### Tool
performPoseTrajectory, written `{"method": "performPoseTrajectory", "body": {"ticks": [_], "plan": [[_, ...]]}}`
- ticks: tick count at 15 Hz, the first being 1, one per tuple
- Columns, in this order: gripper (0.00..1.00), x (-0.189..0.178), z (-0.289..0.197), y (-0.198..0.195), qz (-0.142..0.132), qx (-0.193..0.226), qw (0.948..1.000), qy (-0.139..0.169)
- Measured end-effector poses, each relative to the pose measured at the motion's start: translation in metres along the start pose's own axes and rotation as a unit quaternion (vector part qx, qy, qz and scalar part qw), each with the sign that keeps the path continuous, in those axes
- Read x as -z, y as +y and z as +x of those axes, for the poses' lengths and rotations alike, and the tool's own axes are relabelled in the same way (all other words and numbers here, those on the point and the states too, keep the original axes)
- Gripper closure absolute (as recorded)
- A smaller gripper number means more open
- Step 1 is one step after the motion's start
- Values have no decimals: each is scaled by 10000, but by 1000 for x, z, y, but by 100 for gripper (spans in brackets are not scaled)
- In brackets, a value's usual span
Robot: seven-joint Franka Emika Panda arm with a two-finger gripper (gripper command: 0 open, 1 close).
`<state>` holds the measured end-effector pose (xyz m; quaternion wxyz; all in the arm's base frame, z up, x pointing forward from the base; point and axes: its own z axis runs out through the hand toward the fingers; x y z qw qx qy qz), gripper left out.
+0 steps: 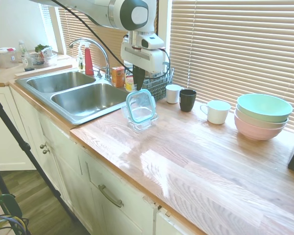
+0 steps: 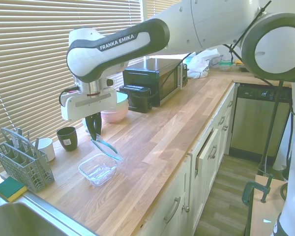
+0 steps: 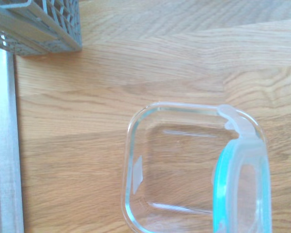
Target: Cover the lid of the food container
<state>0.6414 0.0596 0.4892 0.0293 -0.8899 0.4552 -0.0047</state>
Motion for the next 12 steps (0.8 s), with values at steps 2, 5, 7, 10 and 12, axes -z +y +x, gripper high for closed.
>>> {"method": "performPoseTrajectory", "body": {"ticks": [2, 5, 7, 10, 12], "plan": [[100, -7, -10, -9, -47, 15, 10000, 84], [100, -11, -15, -16, -120, -18, 9997, 220], [100, -12, -12, -20, -145, -39, 9994, 316], [100, -15, -8, -23, -178, -48, 9991, 373], [100, -21, -6, -28, -206, -51, 9990, 381]]}}
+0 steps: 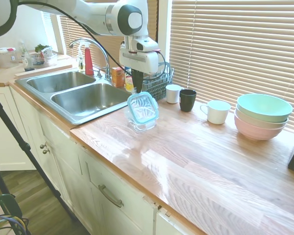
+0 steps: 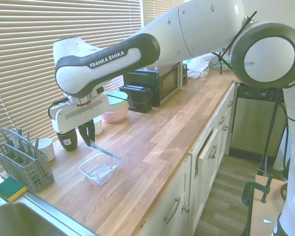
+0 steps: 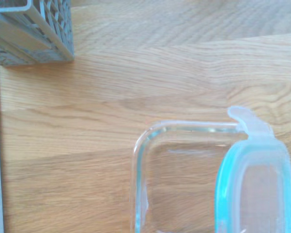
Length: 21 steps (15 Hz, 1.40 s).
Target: Cover the lid of the food container
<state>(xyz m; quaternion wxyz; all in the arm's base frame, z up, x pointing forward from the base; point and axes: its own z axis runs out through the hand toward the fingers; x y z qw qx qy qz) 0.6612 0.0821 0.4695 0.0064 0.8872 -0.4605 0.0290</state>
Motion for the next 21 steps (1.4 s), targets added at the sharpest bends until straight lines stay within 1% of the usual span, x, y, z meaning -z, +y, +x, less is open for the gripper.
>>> {"method": "performPoseTrajectory", "body": {"ticks": [8, 14, 17, 18, 21], "plan": [[100, -30, -22, -24, -221, 68, 9997, 33], [100, -58, -28, -36, -371, 96, 9993, 28], [100, -70, -28, -41, -405, 89, 9991, 19], [0, -72, -28, -42, -413, 68, 9991, 19], [0, -76, -30, -45, -438, 10, 9990, 19]]}}
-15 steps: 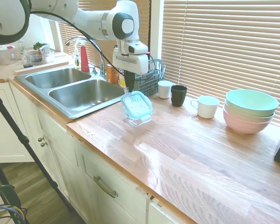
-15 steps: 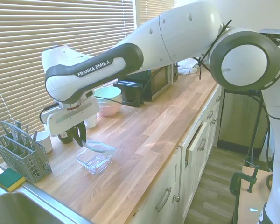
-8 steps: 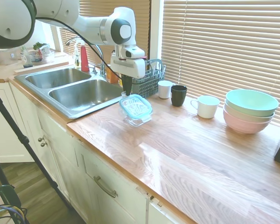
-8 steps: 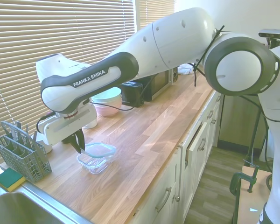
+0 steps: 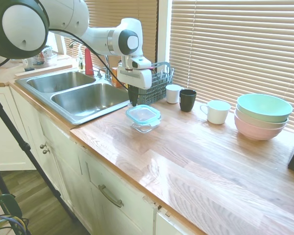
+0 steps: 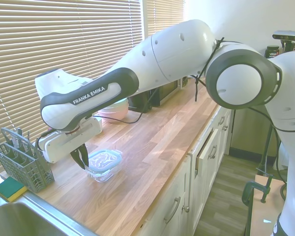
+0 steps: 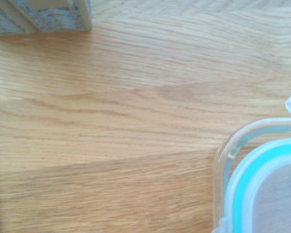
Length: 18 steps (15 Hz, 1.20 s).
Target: Cover the lid of the food container
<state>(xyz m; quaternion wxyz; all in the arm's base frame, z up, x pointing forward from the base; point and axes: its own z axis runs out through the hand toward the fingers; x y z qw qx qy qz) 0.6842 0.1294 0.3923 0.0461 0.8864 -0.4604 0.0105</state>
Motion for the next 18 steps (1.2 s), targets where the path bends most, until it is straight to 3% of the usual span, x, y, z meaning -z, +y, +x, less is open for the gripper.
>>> {"method": "performPoseTrajectory", "body": {"ticks": [18], "plan": [[0, 3, 9, -4, 28, -86, 9999, 113]]}}
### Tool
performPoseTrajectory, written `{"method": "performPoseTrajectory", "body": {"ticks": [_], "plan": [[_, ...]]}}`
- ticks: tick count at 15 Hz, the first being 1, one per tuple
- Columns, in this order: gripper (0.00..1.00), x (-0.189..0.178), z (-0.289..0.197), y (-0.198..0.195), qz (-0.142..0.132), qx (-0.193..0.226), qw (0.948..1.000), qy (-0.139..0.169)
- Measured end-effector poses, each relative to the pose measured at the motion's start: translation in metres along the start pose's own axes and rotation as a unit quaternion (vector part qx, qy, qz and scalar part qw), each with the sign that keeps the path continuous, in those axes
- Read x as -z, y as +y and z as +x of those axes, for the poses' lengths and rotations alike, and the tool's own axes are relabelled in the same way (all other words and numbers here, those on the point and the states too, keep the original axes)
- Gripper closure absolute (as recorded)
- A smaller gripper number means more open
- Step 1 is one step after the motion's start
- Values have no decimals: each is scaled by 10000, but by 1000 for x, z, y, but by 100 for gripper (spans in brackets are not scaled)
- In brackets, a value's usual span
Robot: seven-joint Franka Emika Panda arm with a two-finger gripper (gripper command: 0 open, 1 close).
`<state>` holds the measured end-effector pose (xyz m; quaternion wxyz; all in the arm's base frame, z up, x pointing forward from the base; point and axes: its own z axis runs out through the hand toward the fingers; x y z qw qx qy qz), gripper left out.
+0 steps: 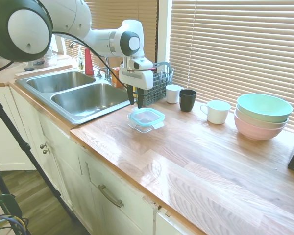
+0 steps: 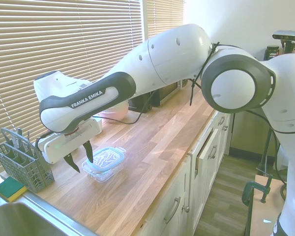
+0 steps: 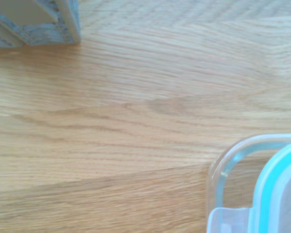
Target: Cover the lid of the food container
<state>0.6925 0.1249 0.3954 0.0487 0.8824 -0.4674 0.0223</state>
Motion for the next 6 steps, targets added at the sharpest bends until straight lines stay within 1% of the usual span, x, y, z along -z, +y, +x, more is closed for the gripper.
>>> {"method": "performPoseTrajectory", "body": {"ticks": [3, 6], "plan": [[0, 16, 5, 10, 85, -52, 9999, 14], [0, 29, 12, 40, 163, -57, 9998, -30]]}}
